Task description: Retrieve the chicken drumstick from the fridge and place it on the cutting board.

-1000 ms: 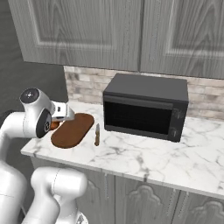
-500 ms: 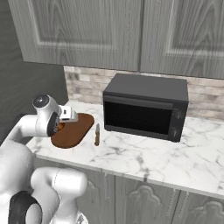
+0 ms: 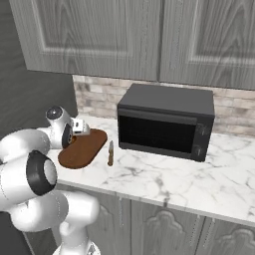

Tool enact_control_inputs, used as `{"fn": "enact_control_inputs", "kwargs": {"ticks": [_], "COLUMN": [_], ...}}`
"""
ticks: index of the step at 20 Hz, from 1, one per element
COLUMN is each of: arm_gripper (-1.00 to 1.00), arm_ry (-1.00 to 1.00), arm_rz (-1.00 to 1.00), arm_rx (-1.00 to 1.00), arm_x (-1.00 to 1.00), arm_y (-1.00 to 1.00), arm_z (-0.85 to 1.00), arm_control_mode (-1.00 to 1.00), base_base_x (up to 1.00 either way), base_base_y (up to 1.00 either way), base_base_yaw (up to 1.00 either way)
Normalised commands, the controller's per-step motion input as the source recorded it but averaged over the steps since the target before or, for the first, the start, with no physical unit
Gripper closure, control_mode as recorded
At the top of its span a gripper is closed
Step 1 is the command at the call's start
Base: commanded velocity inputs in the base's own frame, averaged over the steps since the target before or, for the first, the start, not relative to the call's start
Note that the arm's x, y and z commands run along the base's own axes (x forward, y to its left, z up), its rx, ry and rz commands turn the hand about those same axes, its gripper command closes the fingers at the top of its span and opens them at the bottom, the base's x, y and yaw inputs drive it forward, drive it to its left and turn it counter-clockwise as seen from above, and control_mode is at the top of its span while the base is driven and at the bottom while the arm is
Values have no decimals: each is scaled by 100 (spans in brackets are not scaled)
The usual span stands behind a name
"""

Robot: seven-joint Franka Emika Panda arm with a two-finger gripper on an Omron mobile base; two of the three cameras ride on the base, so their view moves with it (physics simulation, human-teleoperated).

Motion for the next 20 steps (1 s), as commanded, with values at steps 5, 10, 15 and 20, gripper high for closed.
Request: {"fn": "enact_control_inputs", "kwargs": {"ticks": [5, 10, 15, 20], "arm_gripper": [100, 100, 100, -100], "arm_ry": [0, 1, 0, 0], "arm_rz": [0, 0, 0, 0], "arm_rx": [0, -2, -3, -2], "arm_x": [75, 50, 39, 32], "arm_y": [11, 0, 0, 0], "arm_z": [-23, -41, -36, -24], "arm_control_mode": [-100, -100, -100, -100], "base_base_x": [0, 0, 0, 0], "base_base_y": [0, 0, 0, 0], "base_base_yaw": [0, 0, 0, 0]}}
